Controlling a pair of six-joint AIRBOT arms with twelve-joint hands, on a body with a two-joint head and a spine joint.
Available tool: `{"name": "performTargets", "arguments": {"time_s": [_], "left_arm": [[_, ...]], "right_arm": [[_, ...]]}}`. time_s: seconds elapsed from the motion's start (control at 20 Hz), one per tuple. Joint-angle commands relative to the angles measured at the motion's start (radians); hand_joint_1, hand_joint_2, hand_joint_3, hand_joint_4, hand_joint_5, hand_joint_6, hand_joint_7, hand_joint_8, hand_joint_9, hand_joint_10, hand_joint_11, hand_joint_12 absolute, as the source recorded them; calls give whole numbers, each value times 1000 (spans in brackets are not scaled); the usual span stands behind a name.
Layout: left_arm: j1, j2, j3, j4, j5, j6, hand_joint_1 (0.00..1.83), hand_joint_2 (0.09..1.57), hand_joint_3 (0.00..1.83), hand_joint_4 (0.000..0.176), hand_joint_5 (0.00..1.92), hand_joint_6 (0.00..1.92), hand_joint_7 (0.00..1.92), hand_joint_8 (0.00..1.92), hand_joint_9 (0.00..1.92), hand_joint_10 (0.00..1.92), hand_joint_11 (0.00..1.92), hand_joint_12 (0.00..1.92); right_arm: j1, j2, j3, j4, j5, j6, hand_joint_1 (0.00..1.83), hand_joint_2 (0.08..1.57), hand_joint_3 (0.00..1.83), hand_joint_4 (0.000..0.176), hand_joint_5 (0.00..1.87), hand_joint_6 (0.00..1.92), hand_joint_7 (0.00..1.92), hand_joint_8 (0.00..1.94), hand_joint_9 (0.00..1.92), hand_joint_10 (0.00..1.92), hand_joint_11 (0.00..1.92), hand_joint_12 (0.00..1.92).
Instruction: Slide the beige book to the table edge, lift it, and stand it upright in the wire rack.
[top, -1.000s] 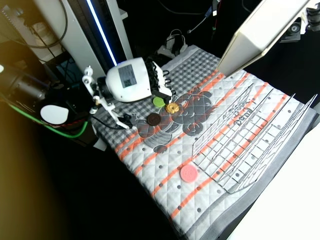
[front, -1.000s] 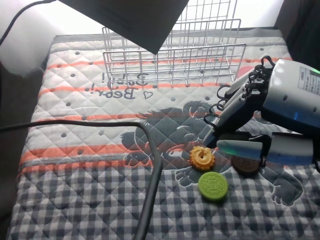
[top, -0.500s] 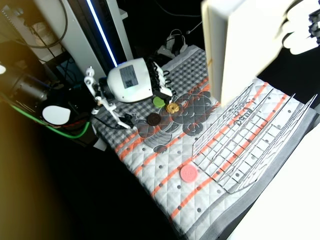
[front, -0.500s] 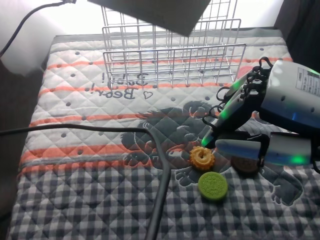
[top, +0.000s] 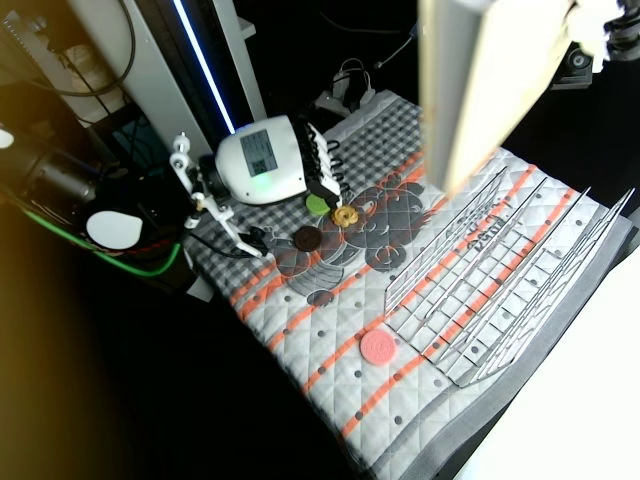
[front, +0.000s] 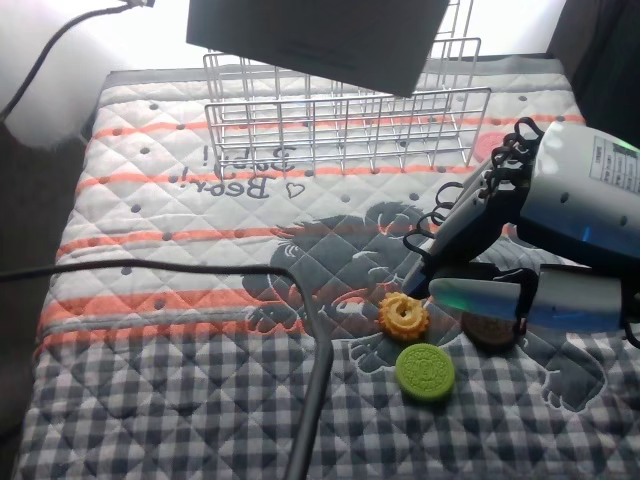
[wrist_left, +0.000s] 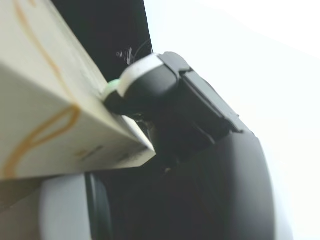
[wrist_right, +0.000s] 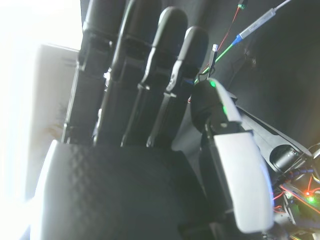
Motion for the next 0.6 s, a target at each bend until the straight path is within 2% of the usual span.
{"name": "performTargets", "arguments": {"time_s": [0.0,0.05,0.1,0.15,0.2,0.25,0.3,0.35,0.4,0.45,0.5,0.55], "left_arm": [[-7,10,3,-61,-136,-15,1169,1149,6,0,912,1045,1177,1175,1292,1294,1189,1629],[2,11,4,-71,-142,-15,1239,1150,0,0,859,986,1068,1198,1233,1218,1139,1568],[11,11,4,-83,-150,-15,1171,1157,0,0,895,1072,1141,1189,1247,1336,1162,1639],[22,12,3,-93,-159,-15,1249,1140,0,0,883,938,1055,1173,1225,1172,1121,1553],[36,13,1,-99,-167,-15,1269,1128,0,0,873,953,1074,1087,1278,946,1148,1421],[44,14,-1,-102,-173,-15,1269,1128,0,0,873,953,1074,1087,1278,946,1148,1421],[55,17,-6,-103,-183,-15,1268,1148,0,0,872,898,1005,1234,1295,1122,1209,1507],[56,17,-7,-104,-185,-15,1266,1095,0,0,956,917,1145,862,1263,723,1112,1093],[58,17,-9,-105,-190,-15,1266,1095,0,0,956,917,1145,862,1263,723,1112,1093],[59,18,-11,-108,-199,-16,1373,1044,21,0,977,874,1177,622,1176,821,1098,807],[59,19,-12,-109,-203,-16,1373,1044,21,0,977,874,1177,622,1176,821,1098,807],[60,21,-14,-109,-210,-16,1286,1068,1,0,1006,880,1166,731,1211,553,1089,773]], "right_arm": [[5,-5,1,34,116,8,516,1393,1,0,1224,0,1328,0,1367,0,1211,303],[5,-6,1,34,116,9,516,1392,0,0,1228,11,1336,7,1362,1,1198,292],[5,-6,1,34,116,10,494,1394,1,0,1236,14,1341,7,1365,2,1205,289],[5,-6,0,34,116,11,443,1398,3,0,1244,16,1347,7,1372,4,1215,290],[5,-8,0,34,116,13,457,1397,1,0,1242,13,1347,4,1373,3,1211,288],[5,-9,-1,34,115,13,457,1397,1,0,1242,13,1347,4,1373,3,1211,288],[3,-9,-2,34,115,15,443,1401,2,0,1220,3,1343,1,1351,0,1177,272],[3,-9,-2,34,115,15,453,1394,0,0,1236,9,1351,4,1374,9,1203,281],[3,-9,-2,34,115,16,453,1394,0,0,1236,9,1351,4,1374,9,1203,281],[3,-9,-2,34,116,17,485,1385,0,0,1247,12,1355,3,1403,14,1238,294],[2,-9,-3,34,116,17,485,1385,0,0,1247,12,1355,3,1403,14,1238,294],[0,-10,-4,34,116,17,475,1376,0,0,1250,12,1350,1,1396,7,1217,284]]}}
